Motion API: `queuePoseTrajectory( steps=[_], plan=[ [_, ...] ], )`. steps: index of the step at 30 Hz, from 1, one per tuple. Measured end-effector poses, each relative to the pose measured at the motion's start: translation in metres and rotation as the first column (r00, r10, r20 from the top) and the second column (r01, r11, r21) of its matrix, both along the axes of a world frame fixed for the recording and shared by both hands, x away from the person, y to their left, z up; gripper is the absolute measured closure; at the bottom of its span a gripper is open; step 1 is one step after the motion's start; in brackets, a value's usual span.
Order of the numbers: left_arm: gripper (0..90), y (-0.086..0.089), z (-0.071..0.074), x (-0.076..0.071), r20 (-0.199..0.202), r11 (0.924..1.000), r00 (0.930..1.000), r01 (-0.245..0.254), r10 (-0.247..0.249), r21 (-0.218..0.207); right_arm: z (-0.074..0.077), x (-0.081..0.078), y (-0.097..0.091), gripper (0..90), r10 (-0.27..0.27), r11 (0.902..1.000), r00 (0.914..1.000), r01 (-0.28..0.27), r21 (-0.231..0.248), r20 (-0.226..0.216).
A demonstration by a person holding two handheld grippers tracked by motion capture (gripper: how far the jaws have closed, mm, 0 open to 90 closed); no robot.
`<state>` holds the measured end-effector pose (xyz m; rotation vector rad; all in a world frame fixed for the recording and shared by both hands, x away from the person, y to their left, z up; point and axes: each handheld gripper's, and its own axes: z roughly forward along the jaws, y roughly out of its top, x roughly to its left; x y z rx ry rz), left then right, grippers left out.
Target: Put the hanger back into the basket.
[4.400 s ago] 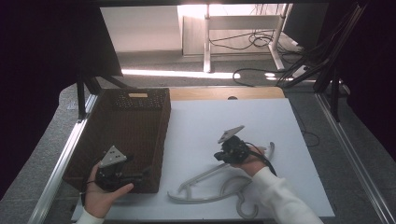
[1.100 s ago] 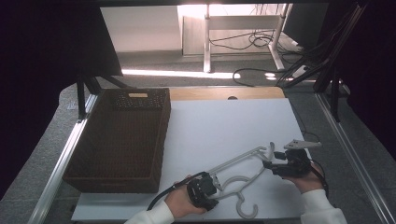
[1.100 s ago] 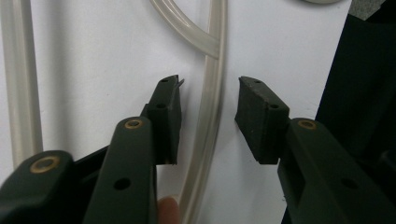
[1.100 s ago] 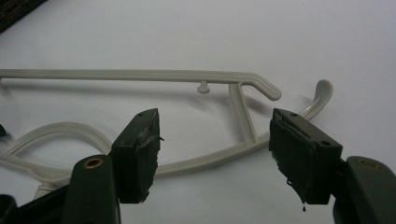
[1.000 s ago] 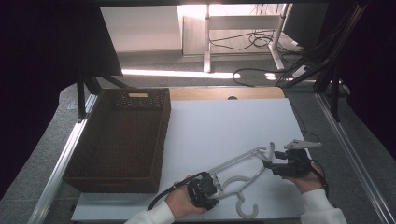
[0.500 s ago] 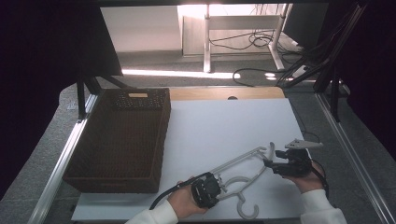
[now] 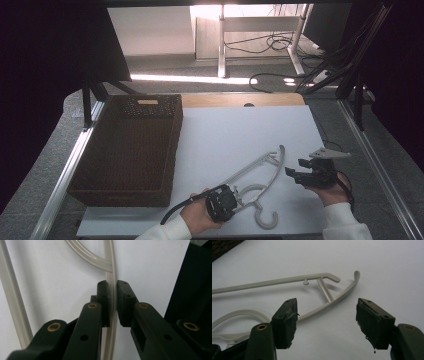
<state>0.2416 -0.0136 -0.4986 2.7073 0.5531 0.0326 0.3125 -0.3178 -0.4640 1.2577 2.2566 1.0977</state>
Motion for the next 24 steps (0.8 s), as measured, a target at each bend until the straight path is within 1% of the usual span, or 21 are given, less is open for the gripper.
queuePoseTrajectory(
  steps=[3,5,7,10,12,14,16,17,18,20,22,24],
  plan=[
    [82.2,0.002,0.005,0.003,-0.032,0.9996,0.9995,-0.003,0.002,-0.027,0.001,0.000,-0.005,34.1,-0.021,0.9998,0.9998,0.021,0.008,0.004],
    [82.2,0.004,0.010,0.005,-0.059,0.9985,0.9983,0.000,-0.003,-0.055,0.002,0.000,-0.008,34.1,-0.038,0.9992,0.9992,0.038,0.013,0.010],
    [82.2,0.007,0.014,0.008,-0.072,0.9964,0.9974,-0.008,0.002,-0.084,0.002,0.000,-0.012,34.1,-0.054,0.9984,0.9984,0.053,0.016,0.016],
    [82.2,0.014,0.022,0.014,-0.087,0.9911,0.9960,-0.032,0.021,-0.129,0.002,0.001,-0.017,34.1,-0.076,0.9968,0.9969,0.076,0.024,0.016],
    [82.2,0.020,0.028,0.017,-0.092,0.9854,0.9951,-0.052,0.038,-0.162,0.002,0.001,-0.020,34.1,-0.089,0.9957,0.9959,0.088,0.028,0.019],
    [82.2,0.026,0.034,0.020,-0.098,0.9763,0.9936,-0.075,0.056,-0.203,0.002,0.001,-0.023,34.1,-0.102,0.9944,0.9945,0.101,0.030,0.023],
    [82.2,0.032,0.039,0.021,-0.102,0.9626,0.9918,-0.101,0.077,-0.252,0.003,0.001,-0.025,34.1,-0.112,0.9933,0.9932,0.111,0.033,0.032],
    [82.2,0.034,0.043,0.022,-0.101,0.9588,0.9918,-0.102,0.077,-0.265,0.003,0.001,-0.025,34.1,-0.119,0.9925,0.9923,0.117,0.035,0.037],
    [82.2,0.036,0.046,0.022,-0.100,0.9521,0.9913,-0.111,0.086,-0.285,0.003,0.001,-0.026,34.1,-0.127,0.9914,0.9911,0.126,0.037,0.040],
    [82.2,0.041,0.053,0.023,-0.096,0.9426,0.9911,-0.118,0.092,-0.313,0.003,0.001,-0.027,34.1,-0.135,0.9903,0.9900,0.133,0.039,0.042],
    [82.2,0.046,0.059,0.024,-0.102,0.9327,0.9900,-0.126,0.097,-0.338,0.003,0.001,-0.027,34.1,-0.139,0.9897,0.9893,0.138,0.040,0.044],
    [82.2,0.050,0.064,0.025,-0.094,0.9260,0.9896,-0.135,0.109,-0.353,0.003,0.000,-0.028,34.1,-0.146,0.9888,0.9884,0.144,0.039,0.044]
  ],
)
